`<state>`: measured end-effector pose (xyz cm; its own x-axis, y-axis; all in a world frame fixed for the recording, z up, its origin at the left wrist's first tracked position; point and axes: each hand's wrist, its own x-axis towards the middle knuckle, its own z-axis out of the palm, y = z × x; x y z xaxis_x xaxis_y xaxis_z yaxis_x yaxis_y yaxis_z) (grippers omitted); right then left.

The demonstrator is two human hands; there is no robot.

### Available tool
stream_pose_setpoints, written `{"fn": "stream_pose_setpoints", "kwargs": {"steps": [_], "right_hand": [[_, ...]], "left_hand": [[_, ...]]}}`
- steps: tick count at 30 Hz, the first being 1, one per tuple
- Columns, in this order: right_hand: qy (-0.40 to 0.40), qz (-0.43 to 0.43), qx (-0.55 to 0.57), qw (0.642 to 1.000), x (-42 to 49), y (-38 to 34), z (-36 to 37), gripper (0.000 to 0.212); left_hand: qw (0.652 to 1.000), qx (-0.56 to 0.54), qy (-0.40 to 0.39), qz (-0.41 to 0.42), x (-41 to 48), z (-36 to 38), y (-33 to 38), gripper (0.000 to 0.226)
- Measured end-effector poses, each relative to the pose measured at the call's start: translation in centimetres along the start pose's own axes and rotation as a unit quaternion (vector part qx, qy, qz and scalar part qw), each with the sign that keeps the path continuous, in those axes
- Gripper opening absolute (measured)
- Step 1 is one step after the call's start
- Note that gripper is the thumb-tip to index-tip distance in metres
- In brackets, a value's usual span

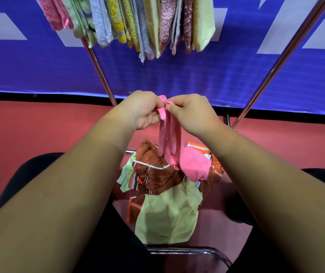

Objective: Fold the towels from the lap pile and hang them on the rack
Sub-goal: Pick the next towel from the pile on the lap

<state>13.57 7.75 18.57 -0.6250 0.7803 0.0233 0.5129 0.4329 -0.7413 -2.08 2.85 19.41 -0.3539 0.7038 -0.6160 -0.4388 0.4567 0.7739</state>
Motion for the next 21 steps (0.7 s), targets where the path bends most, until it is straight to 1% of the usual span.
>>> {"fn": "stream_pose_setpoints", "kwargs": {"steps": [2,5,11,17,21], "right_hand": [[-0.003,-0.011,0.007,1.000,-0.2,0.0,0.1,0.024],[-0.005,-0.021,0.018,1.000,-0.3,0.1,0.2,0.024],[-0.027,-0.026,0.042,0.998,-0.3,0.7,0.1,0.028],[-0.051,-0.042,0.033,0.997,-0.1,1.2,0.2,0.045],[-0.053,-0.041,0.055,0.996,-0.2,1.2,0.4,0.055]], "left_hand": [[1.000,-0.007,0.003,-0.006,-0.4,0.1,0.1,0.032],[1.000,-0.020,-0.001,-0.018,-0.6,0.1,0.4,0.032],[0.998,-0.056,0.002,-0.008,0.4,-0.6,0.7,0.023],[0.998,-0.069,0.009,-0.005,0.3,-0.9,1.2,0.021],[0.995,-0.099,0.008,-0.006,0.1,-0.9,1.3,0.019]]}}
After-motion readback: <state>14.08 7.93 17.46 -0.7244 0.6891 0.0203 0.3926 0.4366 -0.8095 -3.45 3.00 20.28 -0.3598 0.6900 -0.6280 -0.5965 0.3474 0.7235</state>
